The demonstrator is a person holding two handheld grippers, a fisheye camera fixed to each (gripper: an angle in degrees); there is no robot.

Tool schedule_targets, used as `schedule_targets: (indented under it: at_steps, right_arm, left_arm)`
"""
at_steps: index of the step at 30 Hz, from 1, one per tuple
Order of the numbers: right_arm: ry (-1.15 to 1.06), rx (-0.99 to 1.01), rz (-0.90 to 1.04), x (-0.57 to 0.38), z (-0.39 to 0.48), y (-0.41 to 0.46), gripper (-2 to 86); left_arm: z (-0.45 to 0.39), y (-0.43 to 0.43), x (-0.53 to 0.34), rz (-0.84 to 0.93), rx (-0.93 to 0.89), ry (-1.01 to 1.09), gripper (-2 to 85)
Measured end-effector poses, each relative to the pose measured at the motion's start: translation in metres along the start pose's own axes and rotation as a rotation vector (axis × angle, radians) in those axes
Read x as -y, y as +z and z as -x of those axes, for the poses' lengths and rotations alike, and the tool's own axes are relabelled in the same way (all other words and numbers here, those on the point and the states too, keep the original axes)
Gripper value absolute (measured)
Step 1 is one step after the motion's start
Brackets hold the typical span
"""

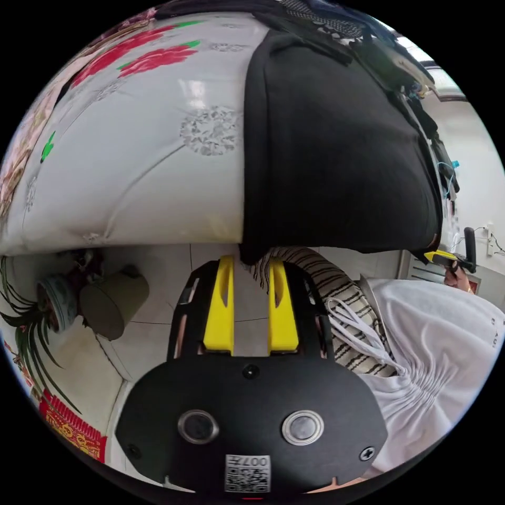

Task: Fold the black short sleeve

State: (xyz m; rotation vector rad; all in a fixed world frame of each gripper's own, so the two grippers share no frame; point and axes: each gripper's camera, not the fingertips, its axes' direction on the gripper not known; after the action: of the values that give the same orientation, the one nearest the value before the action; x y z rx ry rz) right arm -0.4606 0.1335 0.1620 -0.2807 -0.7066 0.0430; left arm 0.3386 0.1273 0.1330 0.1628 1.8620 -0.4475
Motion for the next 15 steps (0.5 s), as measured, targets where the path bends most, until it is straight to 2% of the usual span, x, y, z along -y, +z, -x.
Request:
schedule_targets:
  at_steps: [2,7,12,15]
  right_arm:
    - [-0.037,0.003,-0.011,-0.002,0.001,-0.006,1.3]
    - [-0.119,0.178,-0.094,-0.019,-0.008,-0.043,0.0]
    - [-0.131,0.468,-0.257,-0.028,-0.026,-0.097,-0.2]
    - [-0.137,0.606,-0.336,-0.011,-0.031,-0.127,-0.2]
  left_arm:
    - [-0.002,-0.001,0.003,0.024,0.048,0.031,0.7]
    - [0.012,-0.036,-0.011,0.023,-0.096,0.199,-0.7]
    - [0.066,-0.106,-0.03,-0.107,-0.587,0.219,-0.9]
    - [0.096,-0.148,-0.019,-0.266,-0.779,0.24,-1.0]
